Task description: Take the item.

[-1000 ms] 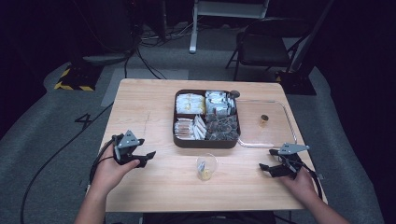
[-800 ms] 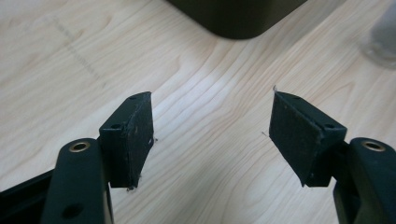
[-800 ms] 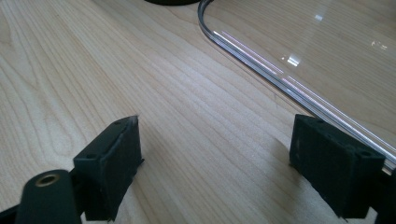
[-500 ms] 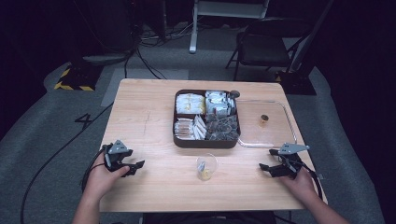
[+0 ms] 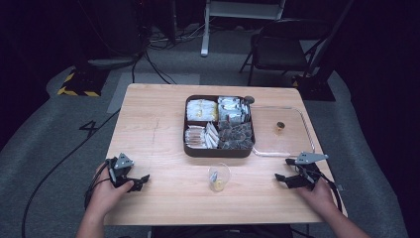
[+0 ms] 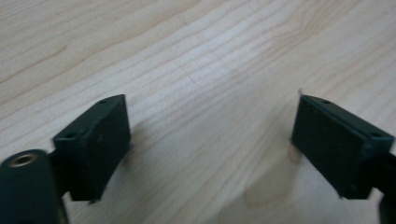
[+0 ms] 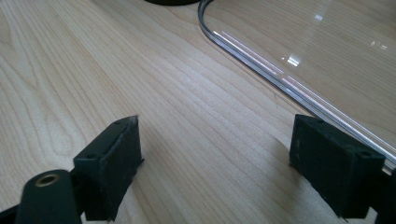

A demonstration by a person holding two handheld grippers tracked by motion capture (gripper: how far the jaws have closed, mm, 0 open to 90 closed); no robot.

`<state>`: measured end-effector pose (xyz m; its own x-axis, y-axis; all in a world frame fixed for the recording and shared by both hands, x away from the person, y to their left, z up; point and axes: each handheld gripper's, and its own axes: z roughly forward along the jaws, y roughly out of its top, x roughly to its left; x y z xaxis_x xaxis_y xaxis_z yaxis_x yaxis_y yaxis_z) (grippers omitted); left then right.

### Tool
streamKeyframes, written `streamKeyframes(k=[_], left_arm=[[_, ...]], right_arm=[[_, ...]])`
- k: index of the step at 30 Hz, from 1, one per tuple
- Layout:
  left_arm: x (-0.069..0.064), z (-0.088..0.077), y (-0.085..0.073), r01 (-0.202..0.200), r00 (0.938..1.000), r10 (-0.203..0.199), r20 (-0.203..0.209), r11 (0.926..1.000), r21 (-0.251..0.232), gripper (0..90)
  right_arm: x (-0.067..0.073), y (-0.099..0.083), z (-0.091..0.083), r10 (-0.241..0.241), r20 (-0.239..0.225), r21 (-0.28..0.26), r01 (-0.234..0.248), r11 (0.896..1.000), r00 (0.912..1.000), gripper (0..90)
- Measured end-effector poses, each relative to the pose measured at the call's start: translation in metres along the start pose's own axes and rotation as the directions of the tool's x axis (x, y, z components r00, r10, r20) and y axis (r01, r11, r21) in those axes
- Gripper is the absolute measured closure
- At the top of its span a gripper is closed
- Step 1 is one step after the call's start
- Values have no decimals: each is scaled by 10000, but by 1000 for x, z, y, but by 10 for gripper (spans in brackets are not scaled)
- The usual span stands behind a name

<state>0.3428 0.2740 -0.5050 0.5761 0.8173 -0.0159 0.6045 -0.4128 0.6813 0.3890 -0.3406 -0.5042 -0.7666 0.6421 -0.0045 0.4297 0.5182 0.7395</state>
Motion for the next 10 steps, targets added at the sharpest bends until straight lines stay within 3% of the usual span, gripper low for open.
streamKeyframes(k=[10], left_arm=[[-1,1,1,-39,10000,38,62,9999,100,57]], right_arm=[[0,0,0,9,16,2,-9,10000,10000,166]])
